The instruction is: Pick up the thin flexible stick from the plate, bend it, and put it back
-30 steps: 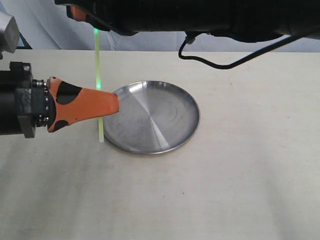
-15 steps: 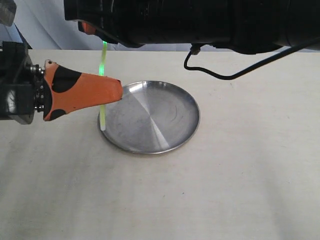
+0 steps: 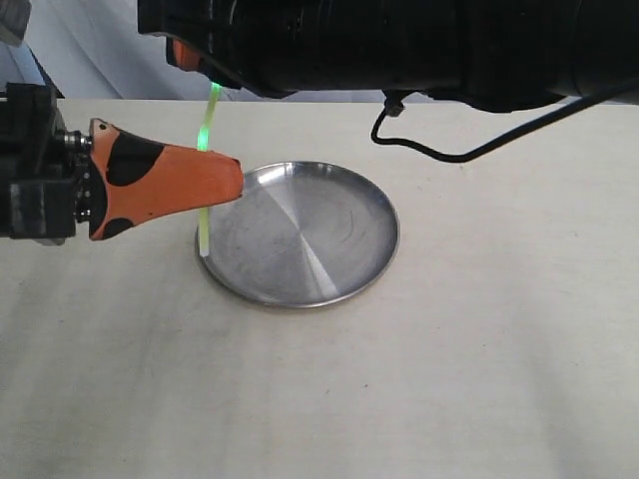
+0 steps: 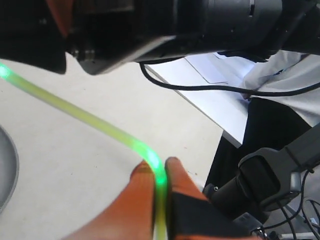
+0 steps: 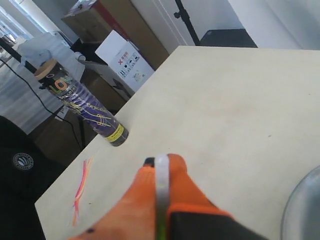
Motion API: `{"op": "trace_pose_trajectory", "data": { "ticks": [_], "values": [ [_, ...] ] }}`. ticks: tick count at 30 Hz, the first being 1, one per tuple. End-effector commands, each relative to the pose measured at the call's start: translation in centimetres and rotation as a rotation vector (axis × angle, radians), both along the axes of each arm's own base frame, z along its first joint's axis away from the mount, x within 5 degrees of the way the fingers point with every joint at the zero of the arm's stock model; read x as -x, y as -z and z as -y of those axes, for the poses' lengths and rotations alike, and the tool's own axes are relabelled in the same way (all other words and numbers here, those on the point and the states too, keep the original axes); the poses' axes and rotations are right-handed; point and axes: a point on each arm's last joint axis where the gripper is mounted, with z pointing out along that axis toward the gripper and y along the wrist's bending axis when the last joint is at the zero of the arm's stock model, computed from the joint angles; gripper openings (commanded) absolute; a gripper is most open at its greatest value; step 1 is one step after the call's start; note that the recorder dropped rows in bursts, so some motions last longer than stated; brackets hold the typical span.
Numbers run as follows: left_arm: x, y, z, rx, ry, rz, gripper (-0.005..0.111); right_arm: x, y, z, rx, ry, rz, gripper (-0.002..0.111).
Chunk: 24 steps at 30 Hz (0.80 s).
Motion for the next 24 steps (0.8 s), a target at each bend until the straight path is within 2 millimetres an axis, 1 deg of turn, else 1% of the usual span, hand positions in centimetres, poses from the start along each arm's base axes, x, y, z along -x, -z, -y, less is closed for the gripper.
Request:
{"op": "trace_pose_trajectory", "data": {
  "ticks": [1,4,8,14,24],
  "values": [
    [-0.2,-0.9,-0.1,0.028,-0.041,0.037,0.000,0.3,1.2,0.3,0.043,-0.008,-0.014,-0.001],
    [-0.3,-1.0,-0.1,0.037,-0.048,0.053,0.000,0.7,2.1,0.7,0.059,0.001,-0.038,-0.001],
    [-0.5,-1.1,-0.1,0.045,-0.068,0.068,0.000,1.2,2.6,1.3,0.067,0.021,-0.055,-0.001],
    [-0.7,-1.0,-0.2,0.037,-0.094,0.075,0.000,2.1,2.0,1.9,0.056,0.023,-0.047,-0.001],
    [-1.3,-1.0,-0.5,0.023,-0.155,0.086,0.000,3.8,1.8,2.5,0.043,-0.028,-0.060,-0.001]
  ]
}}
